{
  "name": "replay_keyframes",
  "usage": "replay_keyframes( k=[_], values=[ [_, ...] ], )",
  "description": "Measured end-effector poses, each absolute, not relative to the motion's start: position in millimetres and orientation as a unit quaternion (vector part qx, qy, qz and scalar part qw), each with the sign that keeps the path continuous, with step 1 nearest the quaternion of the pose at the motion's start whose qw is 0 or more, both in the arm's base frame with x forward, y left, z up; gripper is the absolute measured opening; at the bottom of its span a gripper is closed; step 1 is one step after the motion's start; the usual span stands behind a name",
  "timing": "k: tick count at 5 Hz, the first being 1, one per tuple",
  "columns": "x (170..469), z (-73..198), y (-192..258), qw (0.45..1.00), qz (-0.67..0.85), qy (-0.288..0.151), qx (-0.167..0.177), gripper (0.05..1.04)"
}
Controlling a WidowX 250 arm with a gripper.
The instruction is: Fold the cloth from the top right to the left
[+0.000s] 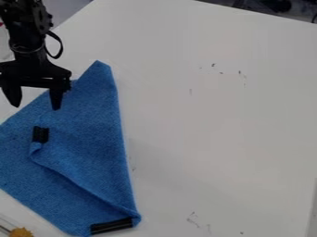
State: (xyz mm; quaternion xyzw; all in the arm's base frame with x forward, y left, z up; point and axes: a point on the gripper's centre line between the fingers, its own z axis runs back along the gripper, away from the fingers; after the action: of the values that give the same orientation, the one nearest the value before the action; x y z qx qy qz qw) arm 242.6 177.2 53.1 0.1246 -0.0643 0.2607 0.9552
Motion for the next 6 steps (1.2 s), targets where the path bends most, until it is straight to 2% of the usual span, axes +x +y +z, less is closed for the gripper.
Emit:
replay_keyframes(
  k=[1,3,6],
  values=[
    [240,44,174,0.957,0.26,-0.05,0.119,1.001],
    [222,29,179,0.949,0.292,-0.05,0.104,1.0],
    [215,15,180,0.948,0.302,-0.035,0.096,1.001]
  ],
)
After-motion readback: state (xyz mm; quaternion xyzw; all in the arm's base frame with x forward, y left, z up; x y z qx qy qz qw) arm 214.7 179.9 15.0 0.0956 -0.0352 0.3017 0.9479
